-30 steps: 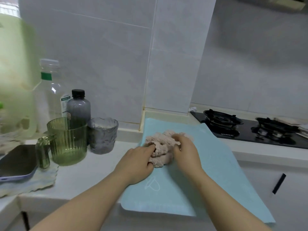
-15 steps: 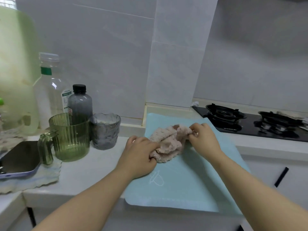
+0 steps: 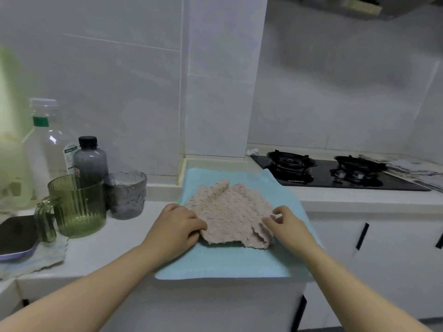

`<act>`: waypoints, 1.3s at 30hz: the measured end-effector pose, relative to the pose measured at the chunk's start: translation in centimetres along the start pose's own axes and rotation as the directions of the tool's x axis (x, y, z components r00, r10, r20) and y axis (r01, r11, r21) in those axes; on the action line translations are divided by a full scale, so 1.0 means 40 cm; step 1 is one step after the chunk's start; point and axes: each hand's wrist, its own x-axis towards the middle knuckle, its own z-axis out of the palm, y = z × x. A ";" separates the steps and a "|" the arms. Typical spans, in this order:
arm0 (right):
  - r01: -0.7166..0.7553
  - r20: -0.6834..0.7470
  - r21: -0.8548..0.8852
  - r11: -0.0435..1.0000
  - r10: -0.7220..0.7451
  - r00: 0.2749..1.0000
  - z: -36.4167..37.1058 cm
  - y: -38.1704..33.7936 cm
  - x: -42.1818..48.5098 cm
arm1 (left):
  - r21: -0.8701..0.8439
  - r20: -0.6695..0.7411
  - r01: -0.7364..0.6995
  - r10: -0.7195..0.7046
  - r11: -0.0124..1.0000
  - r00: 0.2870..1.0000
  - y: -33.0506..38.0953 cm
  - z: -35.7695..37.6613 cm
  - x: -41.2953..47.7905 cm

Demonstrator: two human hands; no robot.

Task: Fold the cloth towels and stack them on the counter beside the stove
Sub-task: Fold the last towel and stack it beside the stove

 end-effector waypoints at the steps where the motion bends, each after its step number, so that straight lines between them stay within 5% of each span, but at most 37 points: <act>1: 0.006 0.022 -0.109 0.994 -0.003 1.000 0.012 -0.008 -0.006 | -0.011 0.049 -0.028 0.029 1.000 0.998 0.012 -0.009 0.004; 5: 0.078 -0.026 -0.482 0.873 -0.104 0.994 0.053 -0.019 -0.010 | -0.066 0.327 0.056 -0.031 0.996 0.944 0.034 -0.034 0.010; 11: 0.048 -0.236 -0.258 0.965 -0.111 0.965 -0.009 0.012 -0.004 | -0.166 0.381 0.168 -0.094 0.972 0.920 0.032 -0.061 0.019; 16: -0.057 -0.015 -0.431 0.900 0.056 0.998 -0.061 0.043 -0.019 | -0.321 0.596 0.378 -0.125 0.869 0.793 0.045 -0.069 0.049; 20: -0.044 -0.065 -0.336 0.941 0.023 0.998 -0.068 0.015 0.014 | -0.383 0.430 0.528 -0.360 0.758 0.828 0.030 -0.058 0.119; 24: -0.019 -0.065 -0.236 0.971 0.004 0.998 -0.026 -0.009 0.106 | -0.349 0.332 0.646 -0.555 0.679 0.763 -0.029 -0.004 0.188; 32: -0.131 -0.183 -0.181 0.975 0.098 0.978 0.060 0.010 0.303 | 0.158 0.239 0.525 -0.548 0.837 0.802 -0.089 0.146 0.285; 39: -0.214 -0.263 -0.385 0.898 0.116 0.958 0.108 0.032 0.356 | 0.277 0.166 0.567 -0.620 0.776 0.767 -0.116 0.229 0.298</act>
